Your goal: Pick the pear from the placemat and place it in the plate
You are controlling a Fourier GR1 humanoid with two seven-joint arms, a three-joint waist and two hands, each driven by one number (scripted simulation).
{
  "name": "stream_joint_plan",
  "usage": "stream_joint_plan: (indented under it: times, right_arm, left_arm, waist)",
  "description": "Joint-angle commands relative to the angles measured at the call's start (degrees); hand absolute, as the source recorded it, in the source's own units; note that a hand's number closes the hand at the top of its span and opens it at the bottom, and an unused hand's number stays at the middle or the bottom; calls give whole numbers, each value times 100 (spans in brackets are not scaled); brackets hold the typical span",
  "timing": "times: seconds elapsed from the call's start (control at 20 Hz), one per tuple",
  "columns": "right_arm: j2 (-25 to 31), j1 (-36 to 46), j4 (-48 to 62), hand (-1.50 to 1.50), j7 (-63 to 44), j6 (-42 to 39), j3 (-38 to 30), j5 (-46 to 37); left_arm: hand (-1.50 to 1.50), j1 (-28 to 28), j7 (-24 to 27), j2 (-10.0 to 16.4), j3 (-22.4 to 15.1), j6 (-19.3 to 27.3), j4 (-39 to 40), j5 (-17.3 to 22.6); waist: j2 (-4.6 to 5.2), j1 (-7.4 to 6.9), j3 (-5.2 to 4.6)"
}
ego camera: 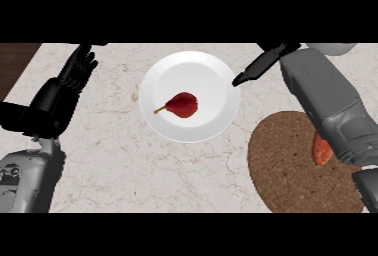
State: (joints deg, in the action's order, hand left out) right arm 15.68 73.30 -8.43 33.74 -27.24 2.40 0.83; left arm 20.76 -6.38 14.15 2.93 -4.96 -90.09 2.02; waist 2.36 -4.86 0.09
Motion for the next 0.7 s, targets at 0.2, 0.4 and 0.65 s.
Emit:
stream_joint_plan:
  times: [0.2, 0.4, 0.65]
  right_arm:
    - [783, -84, 109, -150, 417, -596, 61, -175]
    - [1095, -149, 99, -150, 520, -801, 22, -163]
    - [1095, -286, -38, -150, 810, -343, 68, -264]
  left_arm:
    - [0, -5, 4, -83, -91, 21, -48, -57]
    - [0, 122, 41, 43, 80, -98, 7, 96]
    - [0, 213, 79, 16, 20, -54, 60, -11]
  waist:
    - [52, -115, 9]
    - [85, -144, 13]
    - [117, -197, 20]
